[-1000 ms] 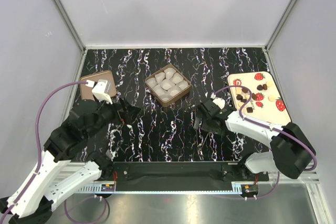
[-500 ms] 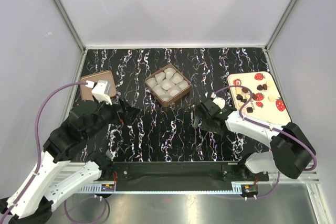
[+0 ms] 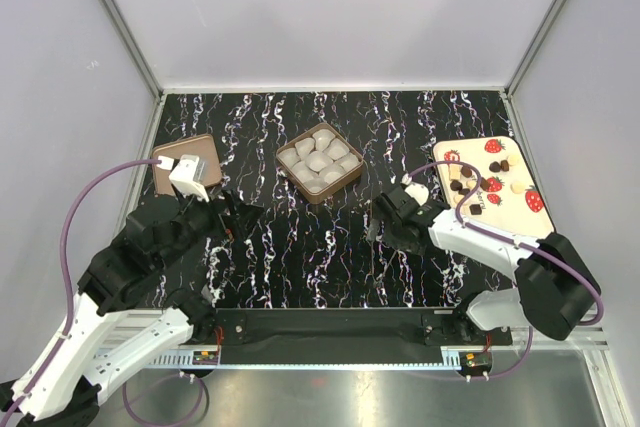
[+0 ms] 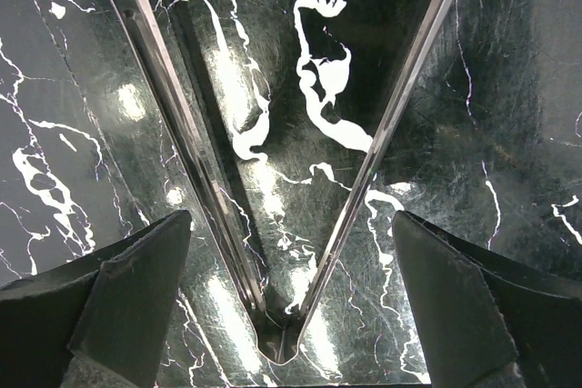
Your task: Pack the chocolate
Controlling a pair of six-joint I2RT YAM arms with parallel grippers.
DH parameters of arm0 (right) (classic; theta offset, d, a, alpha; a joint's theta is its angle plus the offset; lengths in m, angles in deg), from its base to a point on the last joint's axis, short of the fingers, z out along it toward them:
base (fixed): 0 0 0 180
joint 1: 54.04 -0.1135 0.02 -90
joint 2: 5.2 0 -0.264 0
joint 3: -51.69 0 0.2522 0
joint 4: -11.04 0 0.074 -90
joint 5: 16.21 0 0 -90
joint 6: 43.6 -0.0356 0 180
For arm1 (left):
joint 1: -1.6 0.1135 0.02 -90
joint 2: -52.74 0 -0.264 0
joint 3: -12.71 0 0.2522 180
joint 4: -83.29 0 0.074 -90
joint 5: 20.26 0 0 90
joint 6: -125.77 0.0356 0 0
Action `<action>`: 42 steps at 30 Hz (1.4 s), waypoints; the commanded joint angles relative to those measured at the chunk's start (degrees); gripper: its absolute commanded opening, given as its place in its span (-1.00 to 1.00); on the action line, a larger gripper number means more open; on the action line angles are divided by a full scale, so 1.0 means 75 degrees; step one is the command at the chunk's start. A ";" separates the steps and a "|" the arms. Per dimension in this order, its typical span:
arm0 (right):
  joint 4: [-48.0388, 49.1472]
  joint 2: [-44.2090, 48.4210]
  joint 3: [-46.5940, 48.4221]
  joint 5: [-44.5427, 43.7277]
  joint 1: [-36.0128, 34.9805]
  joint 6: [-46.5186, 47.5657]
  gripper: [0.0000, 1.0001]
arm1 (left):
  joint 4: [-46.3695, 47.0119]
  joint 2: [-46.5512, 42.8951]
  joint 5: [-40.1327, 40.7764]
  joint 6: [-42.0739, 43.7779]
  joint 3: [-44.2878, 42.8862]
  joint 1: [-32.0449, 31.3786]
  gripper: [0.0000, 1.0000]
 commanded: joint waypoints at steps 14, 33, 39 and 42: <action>0.0983 -0.1098 -0.0012 -0.0454 -0.0203 0.0264 0.99 | 0.0201 -0.0160 0.0217 0.0217 0.0046 0.0009 0.98; -0.0902 -0.2118 0.0936 -0.0876 -0.0754 -0.0790 0.99 | 0.0037 -0.0336 0.0229 0.0158 -0.0036 0.0009 0.98; -0.1279 -0.1837 0.1147 -0.0724 -0.0754 -0.0943 1.00 | 0.0131 -0.0207 0.0077 0.0147 -0.0024 0.0009 0.98; -0.1138 -0.2046 0.1183 -0.0619 -0.0742 -0.0920 0.99 | 0.0178 -0.0149 0.0065 0.0158 0.0011 0.0009 0.98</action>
